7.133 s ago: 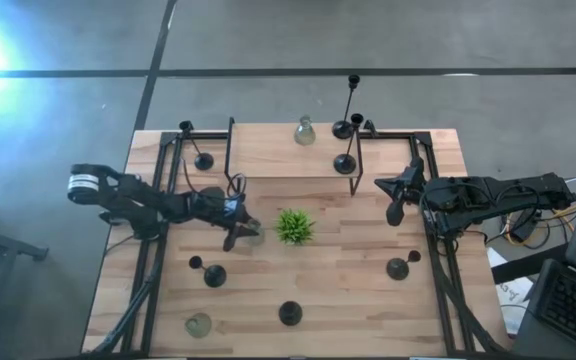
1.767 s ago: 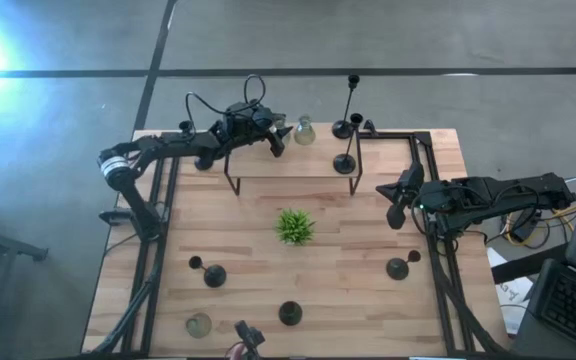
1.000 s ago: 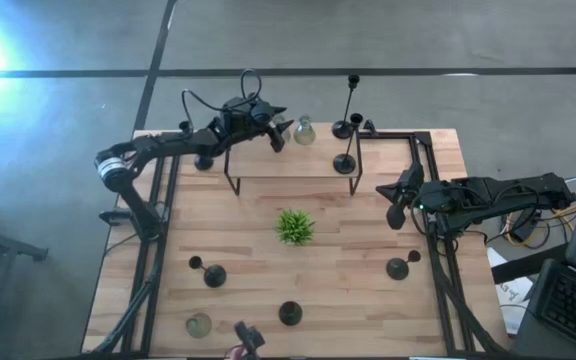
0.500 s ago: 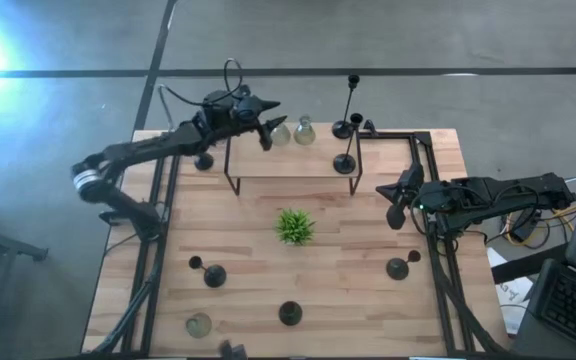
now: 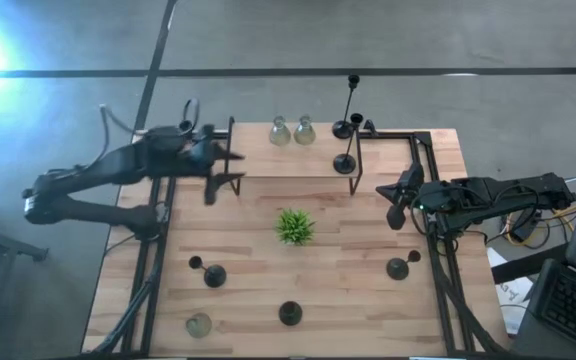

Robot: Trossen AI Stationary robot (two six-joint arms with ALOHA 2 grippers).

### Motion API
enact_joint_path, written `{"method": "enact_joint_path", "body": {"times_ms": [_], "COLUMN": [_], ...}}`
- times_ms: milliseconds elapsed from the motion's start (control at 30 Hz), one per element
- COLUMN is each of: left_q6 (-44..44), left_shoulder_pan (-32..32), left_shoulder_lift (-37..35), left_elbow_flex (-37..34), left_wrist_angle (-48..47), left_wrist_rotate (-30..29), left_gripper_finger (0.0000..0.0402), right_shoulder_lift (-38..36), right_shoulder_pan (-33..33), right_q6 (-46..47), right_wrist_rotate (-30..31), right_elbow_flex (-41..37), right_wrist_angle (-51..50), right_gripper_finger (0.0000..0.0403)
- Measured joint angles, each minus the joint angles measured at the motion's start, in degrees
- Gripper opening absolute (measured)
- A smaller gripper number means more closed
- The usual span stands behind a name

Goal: Pick & Place candle stick holders
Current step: Put the black candlestick holder on the shelf

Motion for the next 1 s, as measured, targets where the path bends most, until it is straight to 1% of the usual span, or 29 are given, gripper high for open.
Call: {"method": "enact_joint_path", "body": {"times_ms": [133, 233, 400, 467, 600, 733, 900, 1000], "left_q6": [-5.31, -9.50, -19.98, -24.53, -34.39, -44.34, -55.48, -58.19], "left_shoulder_pan": [-8.09, -14.00, -21.98, -24.14, -26.83, -28.03, -28.19, -28.40], "left_shoulder_lift": [-6.22, -9.89, -12.60, -12.89, -12.53, -12.03, -10.33, -8.79], "left_elbow_flex": [0.02, 0.02, 0.04, 0.07, 0.09, 0.14, 0.08, -0.04], "left_wrist_angle": [-6.65, -12.40, -23.45, -26.98, -32.58, -39.32, -48.74, -52.51], "left_wrist_rotate": [-7.05, -13.56, -21.51, -22.89, -23.00, -21.23, -15.47, -12.69], "left_gripper_finger": [0.0193, 0.0188, 0.0181, 0.0178, 0.0170, 0.0164, 0.0159, 0.0158], "right_shoulder_lift": [0.00, -0.02, -0.01, -0.02, -0.01, 0.00, 0.00, 0.00], "right_shoulder_pan": [0.00, 0.00, 0.00, 0.00, 0.00, 0.00, 0.00, 0.00], "right_q6": [-0.03, -0.04, 0.13, 0.17, 0.33, 0.34, 0.35, 0.34], "right_wrist_rotate": [-0.91, -0.94, -1.07, -1.07, -1.07, -1.07, -1.06, -1.05], "right_elbow_flex": [0.00, 0.00, 0.00, 0.00, 0.00, 0.00, 0.00, 0.00], "right_wrist_angle": [0.17, 0.22, 0.33, 0.42, 1.79, 2.12, 2.08, 2.05], "right_gripper_finger": [0.0008, 0.0008, 0.0008, 0.0008, 0.0008, 0.0008, 0.0008, 0.0008]}}
